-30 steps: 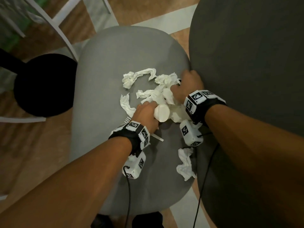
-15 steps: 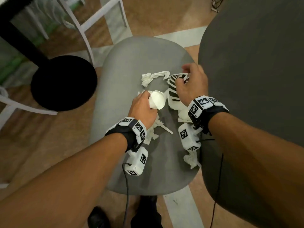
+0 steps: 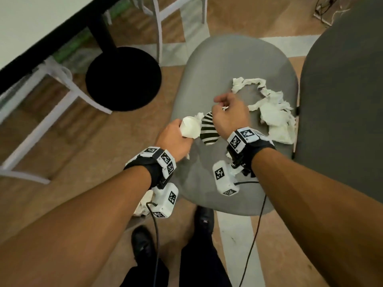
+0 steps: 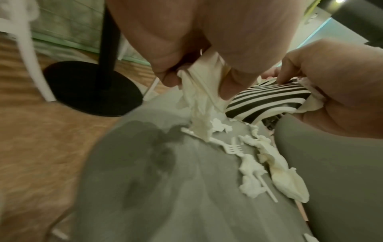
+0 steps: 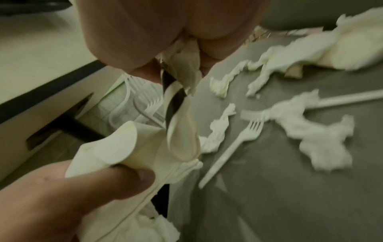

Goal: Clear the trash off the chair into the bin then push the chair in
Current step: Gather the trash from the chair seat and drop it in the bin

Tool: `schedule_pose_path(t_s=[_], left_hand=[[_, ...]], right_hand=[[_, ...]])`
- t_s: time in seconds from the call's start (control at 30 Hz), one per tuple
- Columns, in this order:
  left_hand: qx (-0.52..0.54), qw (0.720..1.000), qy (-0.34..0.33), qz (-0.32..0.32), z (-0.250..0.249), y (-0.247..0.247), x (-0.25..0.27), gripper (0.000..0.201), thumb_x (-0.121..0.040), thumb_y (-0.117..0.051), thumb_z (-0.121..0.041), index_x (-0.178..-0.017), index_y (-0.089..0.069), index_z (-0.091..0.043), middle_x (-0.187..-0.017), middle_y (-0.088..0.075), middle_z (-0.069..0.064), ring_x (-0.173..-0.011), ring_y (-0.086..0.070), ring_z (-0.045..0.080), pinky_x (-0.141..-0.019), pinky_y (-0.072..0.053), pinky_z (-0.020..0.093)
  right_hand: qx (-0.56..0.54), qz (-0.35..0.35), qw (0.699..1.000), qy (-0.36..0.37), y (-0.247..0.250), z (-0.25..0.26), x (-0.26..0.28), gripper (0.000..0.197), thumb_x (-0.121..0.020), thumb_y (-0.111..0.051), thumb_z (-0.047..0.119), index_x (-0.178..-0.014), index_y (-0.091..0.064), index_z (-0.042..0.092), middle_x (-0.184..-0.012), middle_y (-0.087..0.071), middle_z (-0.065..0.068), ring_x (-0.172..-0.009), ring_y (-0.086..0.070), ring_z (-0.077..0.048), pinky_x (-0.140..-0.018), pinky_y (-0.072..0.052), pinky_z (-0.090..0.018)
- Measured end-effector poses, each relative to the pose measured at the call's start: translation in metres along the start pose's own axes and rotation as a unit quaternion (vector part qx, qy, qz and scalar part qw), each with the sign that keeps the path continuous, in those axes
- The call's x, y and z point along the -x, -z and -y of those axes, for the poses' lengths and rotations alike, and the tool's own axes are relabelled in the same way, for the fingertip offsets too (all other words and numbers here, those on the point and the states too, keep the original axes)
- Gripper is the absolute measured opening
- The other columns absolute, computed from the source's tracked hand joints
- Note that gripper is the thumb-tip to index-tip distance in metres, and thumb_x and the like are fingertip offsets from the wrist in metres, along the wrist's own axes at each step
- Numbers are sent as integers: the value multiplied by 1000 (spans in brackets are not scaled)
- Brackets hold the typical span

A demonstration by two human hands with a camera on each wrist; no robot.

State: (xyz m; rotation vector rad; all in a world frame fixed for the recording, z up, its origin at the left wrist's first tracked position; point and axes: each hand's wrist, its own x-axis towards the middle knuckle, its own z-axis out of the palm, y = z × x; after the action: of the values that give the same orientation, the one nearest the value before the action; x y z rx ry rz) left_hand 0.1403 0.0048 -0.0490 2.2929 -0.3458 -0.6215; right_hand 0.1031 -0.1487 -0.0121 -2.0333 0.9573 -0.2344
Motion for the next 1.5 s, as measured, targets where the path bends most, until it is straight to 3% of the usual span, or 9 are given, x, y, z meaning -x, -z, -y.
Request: schedule_pose_path(t_s=[0.37,0.5,0.67,0.73,0.83,1.03,1.17,1.3,1.5], left_hand=[[-1,986,163,-36,172,88,66,38,-82,-69,-23,-119,-63,-16,-108,-71,7,-98,-64,28,-72,-40,26],[-11,975,220,14,243,69,83,40,-81,-72,-33,-117,-65,-19,-108,-71,4,-101,-66,29,-77,-51,31],[-18,960,271,75,313,20,97,22,-89,-64,-28,-109,-64,-21,-99,-67,3,-83,-59,21,-68,-40,24],[-18,955,280,92,334,4,99,21,-86,-65,-26,-106,-60,-21,-98,-64,0,-78,-56,15,-63,-41,23],[-14,954,279,107,348,-6,101,45,-80,-68,-26,-124,-58,-19,-111,-65,0,-101,-64,25,-76,-48,27],[-29,954,270,124,339,18,100,47,-86,-60,-18,-131,-60,-29,-137,-59,4,-120,-58,26,-84,-40,20],[-62,966,224,115,304,45,82,37,-90,-56,-12,-124,-67,-20,-130,-65,5,-116,-61,27,-86,-44,23],[-97,970,203,96,254,70,57,34,-89,-56,-18,-122,-66,-19,-124,-68,6,-111,-63,27,-92,-50,30],[-165,983,68,44,136,67,2,42,-81,-55,-27,-122,-55,-18,-122,-55,6,-106,-59,29,-90,-50,39]], right_hand=[[46,211,976,40,-185,40,95,22,-81,-54,16,-92,-72,24,-79,-68,10,-70,-61,-10,-67,-48,-22],[129,327,935,35,-243,14,128,20,-78,-55,21,-92,-68,25,-87,-70,7,-77,-65,-15,-68,-46,-21],[180,387,904,4,-291,-55,161,17,-84,-62,28,-100,-64,24,-87,-68,3,-67,-60,-12,-54,-41,-19],[206,406,890,-9,-308,-82,168,30,-84,-63,31,-114,-62,26,-100,-68,4,-78,-62,-12,-67,-48,-21],[241,451,859,-21,-324,-106,179,55,-80,-59,43,-132,-49,26,-124,-64,0,-106,-64,-23,-94,-53,-37],[287,495,820,6,-314,-100,184,70,-67,-34,57,-125,-56,26,-126,-66,-6,-109,-64,-29,-80,-43,-28],[282,504,815,41,-290,-64,164,39,-90,-48,34,-124,-61,20,-123,-67,-6,-107,-64,-28,-85,-49,-30],[218,483,847,41,-252,-14,137,23,-95,-51,26,-102,-69,15,-103,-72,-6,-97,-67,-25,-90,-54,-35],[145,378,911,81,-133,37,56,25,-91,-56,20,-110,-71,15,-104,-73,-5,-95,-67,-23,-89,-53,-34]])
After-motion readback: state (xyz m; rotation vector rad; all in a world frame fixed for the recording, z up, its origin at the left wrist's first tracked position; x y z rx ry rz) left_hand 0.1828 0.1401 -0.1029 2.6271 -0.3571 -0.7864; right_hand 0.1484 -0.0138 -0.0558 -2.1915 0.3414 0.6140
